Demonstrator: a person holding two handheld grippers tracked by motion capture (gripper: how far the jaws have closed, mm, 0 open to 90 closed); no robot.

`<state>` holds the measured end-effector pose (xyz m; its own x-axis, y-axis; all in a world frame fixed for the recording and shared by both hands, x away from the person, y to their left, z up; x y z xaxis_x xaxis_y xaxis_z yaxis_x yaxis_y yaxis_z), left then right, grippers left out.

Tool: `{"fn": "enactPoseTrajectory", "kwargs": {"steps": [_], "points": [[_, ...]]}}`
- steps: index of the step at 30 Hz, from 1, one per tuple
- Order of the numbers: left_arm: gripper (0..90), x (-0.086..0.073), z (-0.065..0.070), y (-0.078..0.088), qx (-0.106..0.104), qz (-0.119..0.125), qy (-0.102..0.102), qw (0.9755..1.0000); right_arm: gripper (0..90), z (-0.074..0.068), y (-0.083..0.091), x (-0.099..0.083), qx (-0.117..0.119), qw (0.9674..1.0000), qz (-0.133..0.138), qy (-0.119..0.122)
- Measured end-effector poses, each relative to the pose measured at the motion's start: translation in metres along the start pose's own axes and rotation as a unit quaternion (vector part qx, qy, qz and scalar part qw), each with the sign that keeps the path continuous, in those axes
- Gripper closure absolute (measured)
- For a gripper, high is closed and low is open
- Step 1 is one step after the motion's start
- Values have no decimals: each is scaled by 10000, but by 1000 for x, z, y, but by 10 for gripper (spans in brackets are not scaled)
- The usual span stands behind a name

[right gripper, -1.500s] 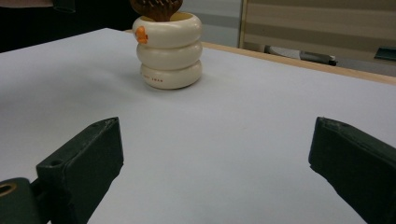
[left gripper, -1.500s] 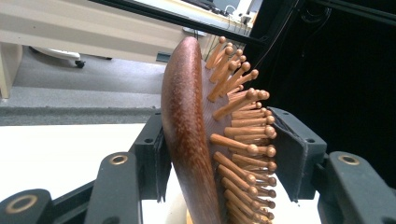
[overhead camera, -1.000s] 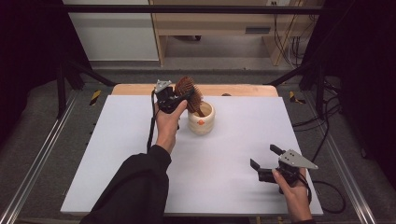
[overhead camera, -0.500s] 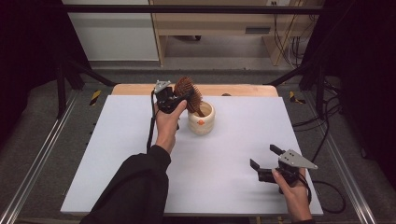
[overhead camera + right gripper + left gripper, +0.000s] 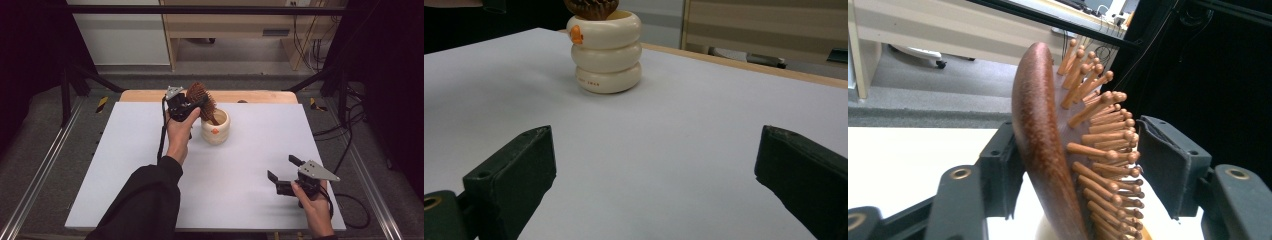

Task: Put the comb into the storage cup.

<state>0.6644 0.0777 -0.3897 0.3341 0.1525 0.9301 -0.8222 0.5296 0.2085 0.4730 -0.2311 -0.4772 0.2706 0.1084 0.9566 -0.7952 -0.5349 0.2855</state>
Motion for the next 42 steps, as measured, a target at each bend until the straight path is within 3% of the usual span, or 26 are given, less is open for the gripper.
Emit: {"fn": "enactPoseTrajectory", "kwargs": {"steps": [9,12,21,42], "points": [[263,0,2,0,-25,50,13,10000,36,0,0,0,3,10000,-3,6],[187,1,3,0,-34,101,22,9999,36,0,0,0,7,10000,-5,8],[72,3,3,1,40,136,4,9999,36,0,-1,0,17,10000,-12,9],[20,3,6,2,-49,129,-35,9999,35,-1,-1,-1,30,10000,-38,1]]}}
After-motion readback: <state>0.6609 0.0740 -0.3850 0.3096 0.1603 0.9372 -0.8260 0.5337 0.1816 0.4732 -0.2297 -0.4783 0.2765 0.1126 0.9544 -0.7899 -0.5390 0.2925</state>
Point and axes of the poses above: each handheld gripper's, and its own axes: y roughly backward along the jaws, x roughly out of its top, z roughly to its right, the point moved 6 cm from there along -y, roughly forward along the jaws, and after that the axes turned 2 degrees about -y, right-handed, at the moved point
